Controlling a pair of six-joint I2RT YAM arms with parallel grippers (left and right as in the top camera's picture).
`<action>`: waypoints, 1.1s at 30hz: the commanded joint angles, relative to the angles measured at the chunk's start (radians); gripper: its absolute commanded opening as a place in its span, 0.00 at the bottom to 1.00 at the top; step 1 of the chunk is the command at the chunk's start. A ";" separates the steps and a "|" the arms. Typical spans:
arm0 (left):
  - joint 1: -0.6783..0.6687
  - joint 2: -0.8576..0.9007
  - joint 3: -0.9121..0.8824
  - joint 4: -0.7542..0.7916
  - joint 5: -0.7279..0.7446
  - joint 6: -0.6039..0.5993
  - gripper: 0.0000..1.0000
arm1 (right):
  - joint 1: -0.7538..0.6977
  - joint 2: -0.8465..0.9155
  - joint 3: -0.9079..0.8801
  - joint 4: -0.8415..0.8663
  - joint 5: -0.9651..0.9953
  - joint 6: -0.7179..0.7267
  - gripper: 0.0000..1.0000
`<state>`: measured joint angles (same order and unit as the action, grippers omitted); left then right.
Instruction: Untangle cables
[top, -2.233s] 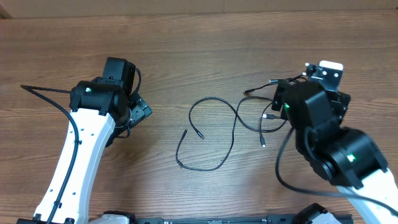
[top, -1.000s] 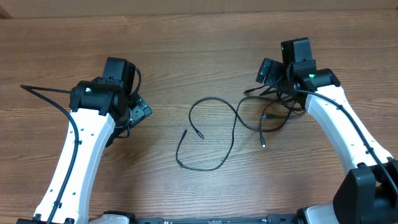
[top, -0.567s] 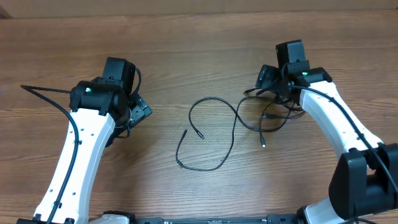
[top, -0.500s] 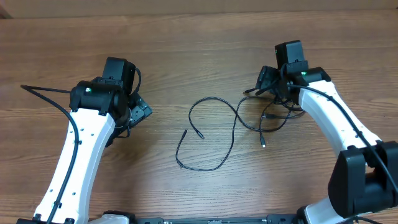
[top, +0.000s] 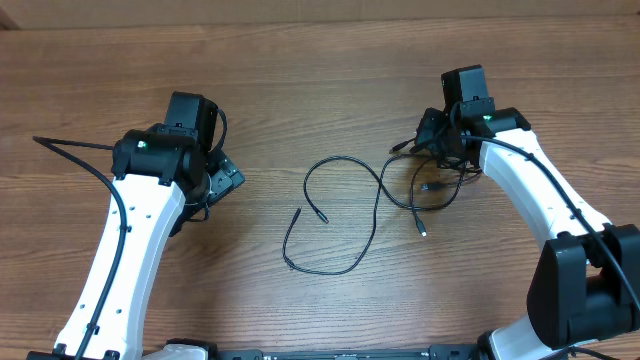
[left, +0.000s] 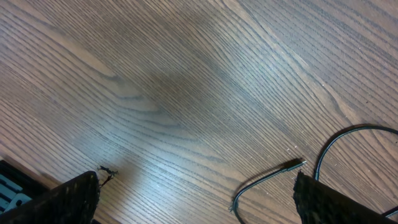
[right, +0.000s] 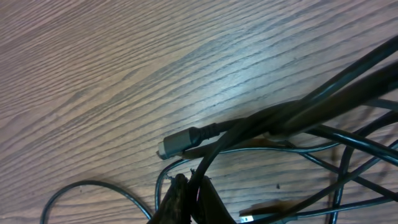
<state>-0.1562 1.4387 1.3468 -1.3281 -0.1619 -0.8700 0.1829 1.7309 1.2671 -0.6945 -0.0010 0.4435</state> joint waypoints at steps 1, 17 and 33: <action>0.005 0.002 -0.004 0.000 -0.021 -0.021 1.00 | -0.005 0.000 -0.005 0.006 -0.056 -0.006 0.04; 0.005 0.002 -0.004 0.000 -0.021 -0.021 1.00 | 0.016 -0.159 0.290 0.169 -0.866 0.025 0.04; 0.005 0.002 -0.004 0.000 -0.021 -0.021 0.99 | 0.055 -0.414 0.470 0.161 -0.843 -0.006 0.04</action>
<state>-0.1562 1.4387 1.3468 -1.3281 -0.1619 -0.8700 0.2363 1.3365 1.7180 -0.5259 -0.8536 0.4606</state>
